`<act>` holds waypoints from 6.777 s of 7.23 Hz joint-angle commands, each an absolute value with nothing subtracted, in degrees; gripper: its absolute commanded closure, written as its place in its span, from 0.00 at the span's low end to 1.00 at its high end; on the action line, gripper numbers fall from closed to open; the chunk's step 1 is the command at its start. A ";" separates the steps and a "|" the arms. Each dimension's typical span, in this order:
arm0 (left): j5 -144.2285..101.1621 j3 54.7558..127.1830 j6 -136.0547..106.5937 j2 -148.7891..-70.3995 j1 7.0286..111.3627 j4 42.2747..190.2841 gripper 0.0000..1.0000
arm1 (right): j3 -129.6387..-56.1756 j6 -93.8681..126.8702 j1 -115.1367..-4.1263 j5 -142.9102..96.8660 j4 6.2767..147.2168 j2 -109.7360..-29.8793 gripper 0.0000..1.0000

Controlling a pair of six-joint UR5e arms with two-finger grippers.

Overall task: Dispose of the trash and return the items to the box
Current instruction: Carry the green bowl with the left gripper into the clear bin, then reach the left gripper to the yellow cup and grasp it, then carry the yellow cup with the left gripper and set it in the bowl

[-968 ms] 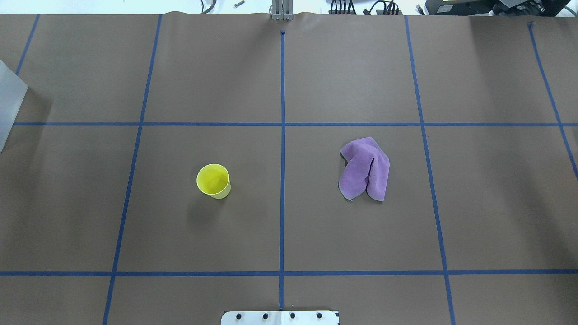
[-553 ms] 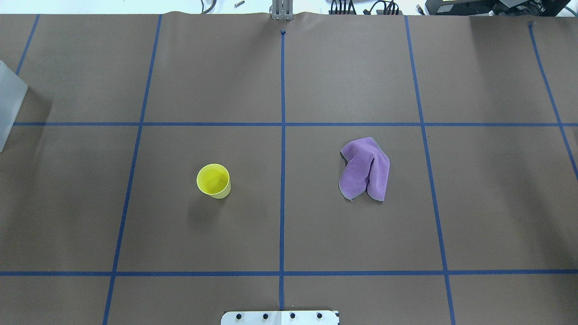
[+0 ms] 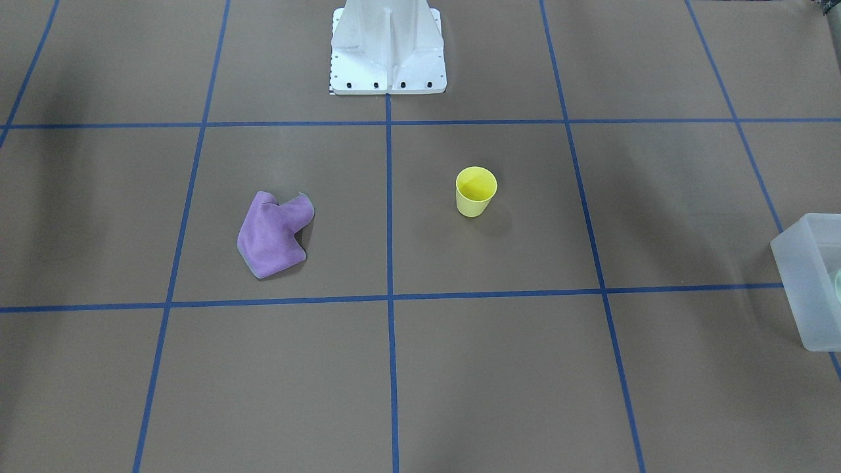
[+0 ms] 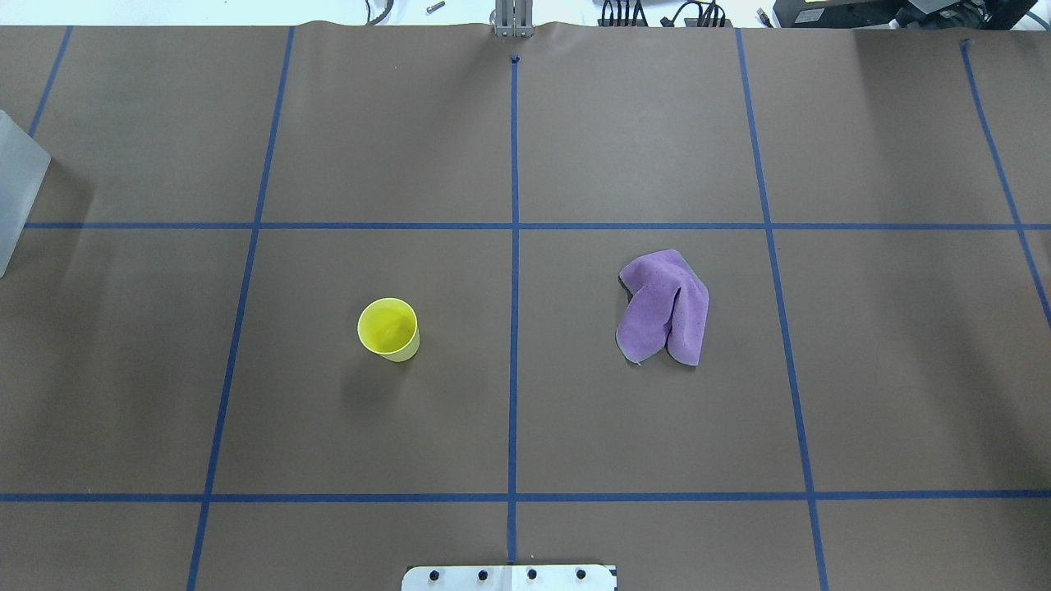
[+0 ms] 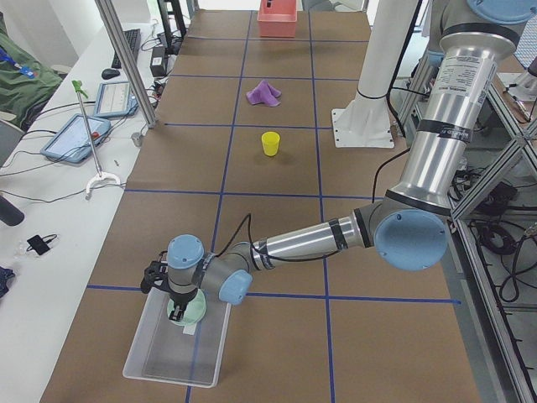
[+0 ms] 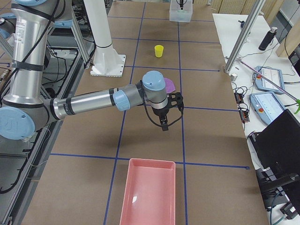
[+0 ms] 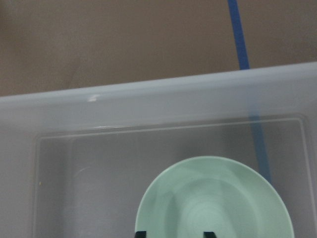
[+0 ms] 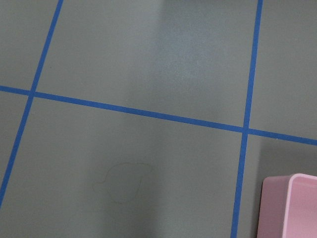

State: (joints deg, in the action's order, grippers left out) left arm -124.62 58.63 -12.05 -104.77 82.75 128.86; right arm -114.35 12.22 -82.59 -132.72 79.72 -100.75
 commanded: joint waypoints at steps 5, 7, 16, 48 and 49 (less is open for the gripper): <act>-132.36 108.38 -35.65 -93.28 80.28 108.00 0.01 | -114.43 13.27 -81.91 -132.98 79.63 -100.72 0.00; -135.43 109.25 -43.11 -98.30 69.43 117.01 0.01 | -114.43 13.27 -81.91 -132.89 79.63 -100.72 0.00; -105.12 103.80 -65.39 -108.28 29.54 119.44 0.21 | -114.26 13.18 -81.91 -132.71 79.63 -100.90 0.00; -127.70 58.33 -2.98 -106.43 83.48 128.42 0.02 | -114.43 13.53 -80.86 -132.80 79.54 -100.20 0.00; -127.97 64.71 -2.81 -106.52 85.85 119.97 0.02 | -114.52 14.32 -80.51 -132.89 79.54 -100.11 0.00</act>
